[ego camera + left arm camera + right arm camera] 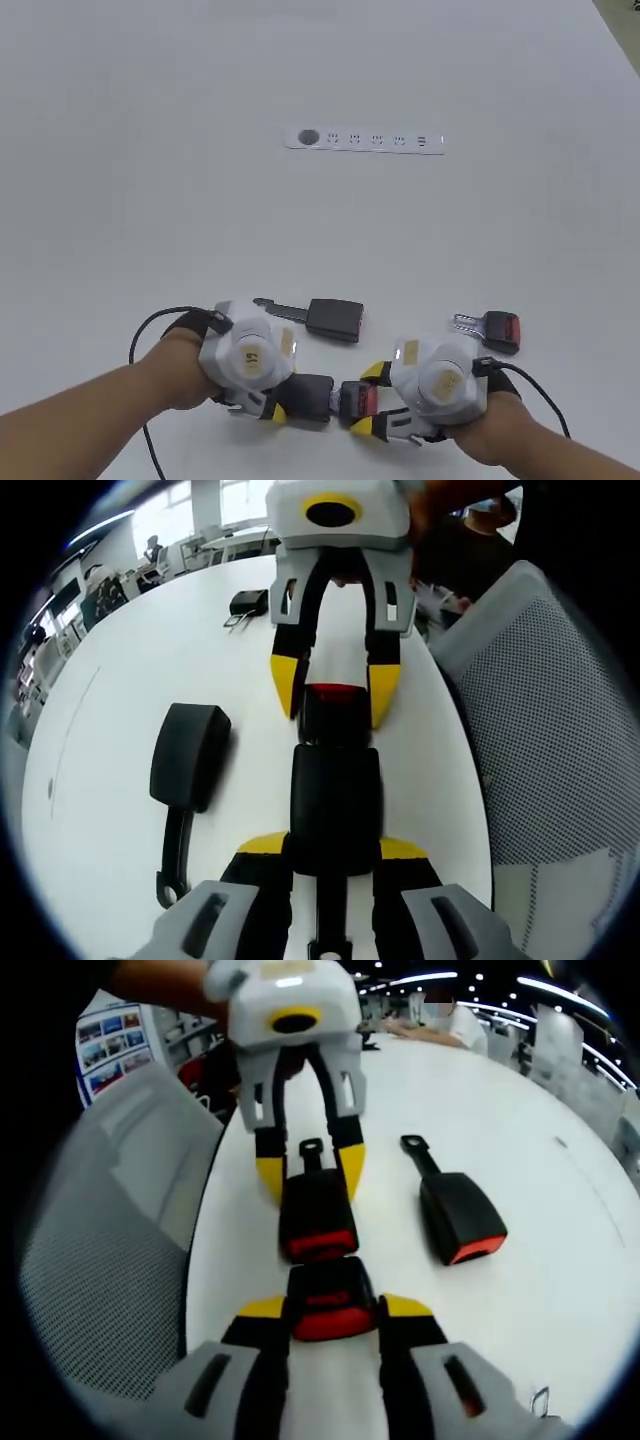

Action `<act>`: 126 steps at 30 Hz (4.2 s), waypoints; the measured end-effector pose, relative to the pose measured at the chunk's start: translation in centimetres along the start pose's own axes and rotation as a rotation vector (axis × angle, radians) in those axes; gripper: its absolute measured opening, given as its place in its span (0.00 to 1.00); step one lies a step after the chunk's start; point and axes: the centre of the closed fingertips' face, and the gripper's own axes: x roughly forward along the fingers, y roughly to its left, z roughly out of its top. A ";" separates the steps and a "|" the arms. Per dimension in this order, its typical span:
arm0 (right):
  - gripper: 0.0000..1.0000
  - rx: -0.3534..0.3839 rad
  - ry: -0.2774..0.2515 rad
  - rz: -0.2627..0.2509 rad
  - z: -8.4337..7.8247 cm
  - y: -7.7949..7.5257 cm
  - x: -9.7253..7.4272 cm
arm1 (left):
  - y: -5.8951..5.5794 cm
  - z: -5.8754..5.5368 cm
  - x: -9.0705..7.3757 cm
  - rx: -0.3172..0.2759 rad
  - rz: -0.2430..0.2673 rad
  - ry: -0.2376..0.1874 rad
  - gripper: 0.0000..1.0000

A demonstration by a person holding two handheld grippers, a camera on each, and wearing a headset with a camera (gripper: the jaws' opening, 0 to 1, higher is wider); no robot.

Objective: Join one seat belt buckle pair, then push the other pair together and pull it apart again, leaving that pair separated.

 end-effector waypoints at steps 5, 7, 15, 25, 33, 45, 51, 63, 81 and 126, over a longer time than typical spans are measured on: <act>0.33 -0.003 0.008 -0.013 0.5 0.0 -0.3 | 0.1 -0.1 0.1 0.008 -0.002 0.003 0.30; 0.33 0.001 0.010 -0.016 0.4 0.1 -0.4 | 0.0 -0.3 0.1 0.004 -0.005 0.000 0.30; 0.33 -0.007 0.002 -0.016 0.2 0.3 -0.4 | -0.2 -0.4 0.2 0.019 -0.007 0.004 0.30; 0.33 -0.017 -0.036 -0.005 -0.2 0.6 -0.5 | -0.3 -0.5 0.1 -0.009 -0.011 -0.070 0.30; 0.33 -0.037 -0.062 -0.023 -0.3 0.5 -0.5 | -0.4 -0.3 -0.1 -0.016 -0.008 -0.105 0.30; 0.33 -0.055 -0.109 -0.037 -0.1 0.4 -0.7 | -0.4 -0.3 -0.1 -0.026 -0.007 -0.157 0.30; 0.33 -0.021 -0.141 -0.035 -0.2 0.3 -0.7 | -0.2 -0.3 -0.2 -0.065 -0.009 -0.199 0.30; 0.33 -0.054 -0.140 -0.037 -0.1 0.1 -0.6 | -0.4 0.0 -0.4 -0.068 -0.019 -0.226 0.30; 0.33 -0.029 -0.160 -0.048 -0.1 0.3 -0.6 | -0.5 0.3 -0.4 -0.081 -0.019 -0.220 0.31; 0.83 0.168 -0.105 -0.178 -7.8 -13.1 -12.8 | 9.6 4.9 -3.4 -0.157 0.094 -0.230 0.79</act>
